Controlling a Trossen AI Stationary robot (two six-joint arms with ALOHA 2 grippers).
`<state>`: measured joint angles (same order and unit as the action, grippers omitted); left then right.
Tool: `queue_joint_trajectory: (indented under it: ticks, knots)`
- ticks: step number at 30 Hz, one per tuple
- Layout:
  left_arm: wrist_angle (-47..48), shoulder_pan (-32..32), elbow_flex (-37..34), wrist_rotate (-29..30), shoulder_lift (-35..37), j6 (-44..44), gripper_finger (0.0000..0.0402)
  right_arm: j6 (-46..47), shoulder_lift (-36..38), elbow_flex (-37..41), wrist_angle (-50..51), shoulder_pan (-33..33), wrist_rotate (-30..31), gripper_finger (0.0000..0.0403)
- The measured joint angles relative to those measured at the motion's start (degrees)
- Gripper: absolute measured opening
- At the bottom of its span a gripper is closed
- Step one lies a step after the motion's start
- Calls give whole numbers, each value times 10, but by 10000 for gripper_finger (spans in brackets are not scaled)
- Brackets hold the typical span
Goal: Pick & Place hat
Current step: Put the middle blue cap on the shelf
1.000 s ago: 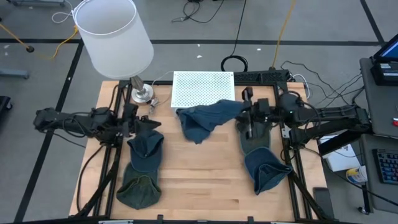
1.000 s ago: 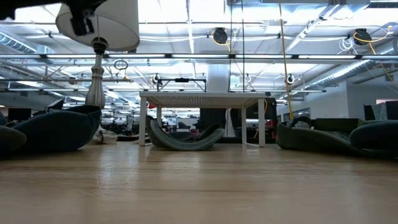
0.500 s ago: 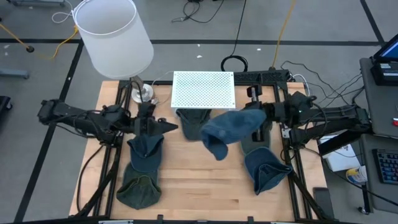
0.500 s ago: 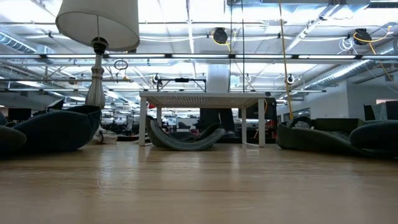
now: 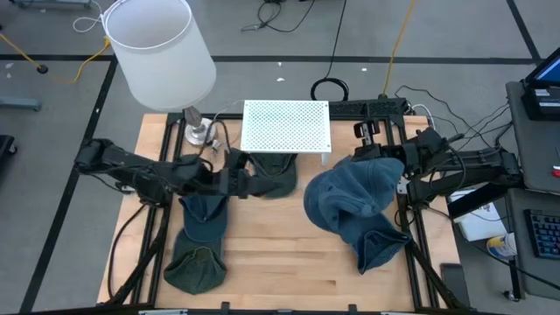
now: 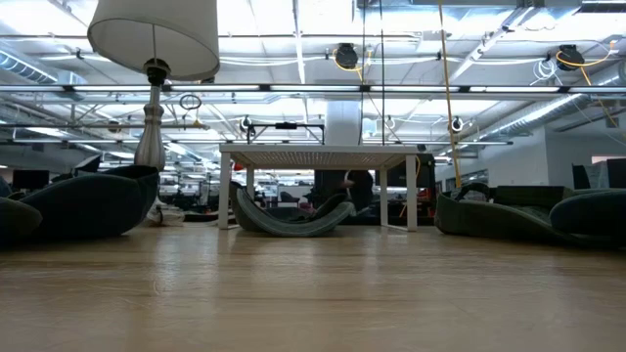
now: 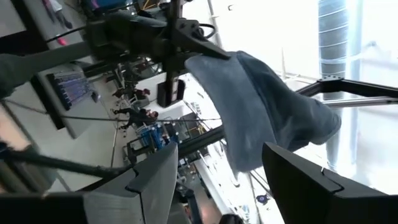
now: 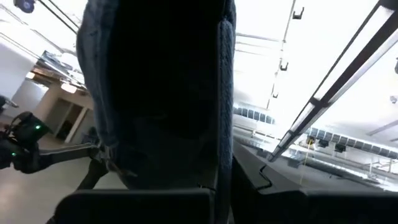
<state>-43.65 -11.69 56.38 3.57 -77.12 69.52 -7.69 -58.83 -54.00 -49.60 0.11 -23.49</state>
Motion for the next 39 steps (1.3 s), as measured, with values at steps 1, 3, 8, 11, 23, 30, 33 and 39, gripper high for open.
queue_joint_trajectory:
  ticks: [1, 3, 8, 11, 23, 30, 33, 39]
  knots:
    - [0, 1, 14, 0, -13, 0, 239, 1, 0, 0, 0, 0, -8, 6]
    - [0, 2, 43, 0, -38, 0, 239, 1, 0, 0, 0, 0, -10, 6]
    - [0, 2, 113, -10, -96, 7, 239, 1, 0, 0, -3, 0, -13, 6]
    - [1, 2, 148, -12, -128, 16, 239, 1, 0, 0, -3, 0, -24, 6]
    - [0, 2, 251, -38, -213, 50, 239, 11, -3, 0, 3, 0, -58, 8]
    - [-3, 2, 256, -46, -213, 61, 239, 27, -5, 0, 3, 0, -67, 8]
    - [-9, 2, 256, -45, -213, 74, 228, 29, -4, 0, 3, 0, -66, 8]
    - [-8, 2, 256, -46, -213, 77, 147, 40, -4, 0, 4, 0, -65, 8]
